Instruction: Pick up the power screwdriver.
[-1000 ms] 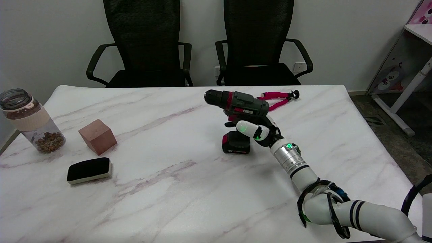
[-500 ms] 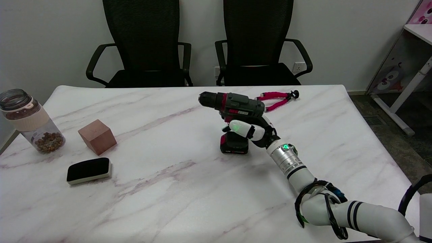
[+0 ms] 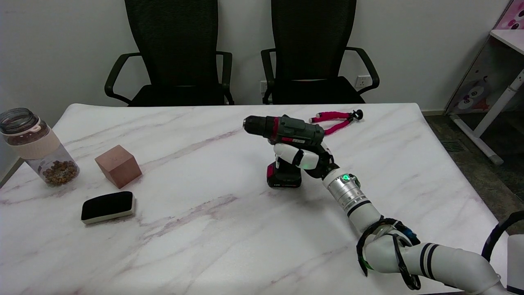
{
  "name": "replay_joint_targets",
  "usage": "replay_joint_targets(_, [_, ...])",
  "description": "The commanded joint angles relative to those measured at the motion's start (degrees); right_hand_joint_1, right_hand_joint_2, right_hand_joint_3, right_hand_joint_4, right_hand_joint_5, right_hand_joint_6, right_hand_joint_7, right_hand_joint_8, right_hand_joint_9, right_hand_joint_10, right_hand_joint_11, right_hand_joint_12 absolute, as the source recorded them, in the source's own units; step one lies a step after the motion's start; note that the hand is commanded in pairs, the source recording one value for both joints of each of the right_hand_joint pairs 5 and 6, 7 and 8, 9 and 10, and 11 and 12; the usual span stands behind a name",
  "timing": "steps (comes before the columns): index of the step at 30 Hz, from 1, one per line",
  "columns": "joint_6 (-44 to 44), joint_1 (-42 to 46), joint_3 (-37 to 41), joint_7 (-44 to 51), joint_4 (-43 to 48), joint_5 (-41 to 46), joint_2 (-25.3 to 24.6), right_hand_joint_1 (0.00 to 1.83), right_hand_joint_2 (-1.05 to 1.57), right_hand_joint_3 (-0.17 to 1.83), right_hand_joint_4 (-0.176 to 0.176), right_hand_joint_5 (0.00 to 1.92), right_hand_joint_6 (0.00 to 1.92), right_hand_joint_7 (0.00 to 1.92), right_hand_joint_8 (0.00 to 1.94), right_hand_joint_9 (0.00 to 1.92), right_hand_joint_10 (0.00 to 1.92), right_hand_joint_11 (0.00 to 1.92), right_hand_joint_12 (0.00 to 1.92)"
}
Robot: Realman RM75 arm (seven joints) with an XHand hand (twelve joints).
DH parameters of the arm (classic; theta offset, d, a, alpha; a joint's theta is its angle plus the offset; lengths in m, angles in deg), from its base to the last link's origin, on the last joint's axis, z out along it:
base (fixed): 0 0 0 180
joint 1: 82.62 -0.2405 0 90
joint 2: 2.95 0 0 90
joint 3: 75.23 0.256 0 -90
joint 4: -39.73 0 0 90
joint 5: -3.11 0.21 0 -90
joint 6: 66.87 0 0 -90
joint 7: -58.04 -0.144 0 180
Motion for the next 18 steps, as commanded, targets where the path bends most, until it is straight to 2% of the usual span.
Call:
replay_joint_targets(1, [-1.1, -0.5, 0.3, 0.1, 0.5, -0.1, -0.1, 1.05, 0.40, 0.80, 0.008, 0.04, 0.04, 0.04, 0.04, 1.42, 1.42, 1.37, 1.37])
replay_joint_targets(4, [-1.4, -0.7, 0.3, -0.2, 0.6, -0.1, -0.1, 1.04, 0.38, 0.83, 0.013, 0.09, 0.09, 0.09, 0.09, 1.44, 1.44, 1.37, 1.37])
replay_joint_targets(5, [-1.5, -0.7, 0.3, -0.3, 0.6, -0.1, -0.1, 1.04, 0.37, 0.84, 0.017, 0.19, 0.19, 0.19, 0.19, 1.44, 1.44, 1.36, 1.36])
replay_joint_targets(6, [-1.5, -0.7, 0.3, -0.3, 0.6, -0.1, -0.1, 1.03, 0.41, 0.83, 0.017, 0.58, 0.58, 0.58, 0.58, 1.45, 1.45, 1.36, 1.36])
replay_joint_targets(7, [-1.6, -0.7, 0.3, -0.3, 0.6, -0.1, -0.1, 1.02, 0.42, 0.82, 0.021, 0.77, 0.77, 0.77, 0.77, 1.45, 1.45, 1.35, 1.35])
replay_joint_targets(9, [-1.9, -0.8, 0.3, -0.3, 0.7, -0.1, -0.1, 1.02, 0.45, 0.80, 0.001, 0.99, 0.99, 0.99, 0.99, 1.45, 1.45, 1.35, 1.35])
replay_joint_targets(12, [-2.3, -0.9, 0.3, -0.3, 0.7, -0.1, -0.1, 0.99, 0.52, 0.83, 0.017, 1.27, 1.27, 1.27, 1.27, 1.48, 1.48, 1.34, 1.34])
replay_joint_targets(13, [-2.4, -0.9, 0.2, -0.3, 0.7, -0.1, -0.1, 0.99, 0.55, 0.83, 0.079, 1.36, 1.36, 1.36, 1.36, 1.49, 1.49, 1.34, 1.34])
replay_joint_targets(14, [-2.5, -1.0, 0.2, -0.3, 0.7, -0.1, -0.1, 0.98, 0.57, 0.84, 0.176, 1.42, 1.42, 1.42, 1.42, 1.49, 1.49, 1.34, 1.34])
replay_joint_targets(16, [-2.8, -1.1, 0.2, -0.3, 0.7, -0.1, -0.1, 0.97, 0.62, 0.84, 0.176, 1.53, 1.53, 1.53, 1.53, 1.51, 1.51, 1.34, 1.34])
replay_joint_targets(18, [-3.0, -1.4, 0.1, -0.3, 0.7, -0.1, -0.1, 0.96, 0.64, 0.84, 0.176, 1.56, 1.56, 1.56, 1.56, 1.52, 1.52, 1.34, 1.34])
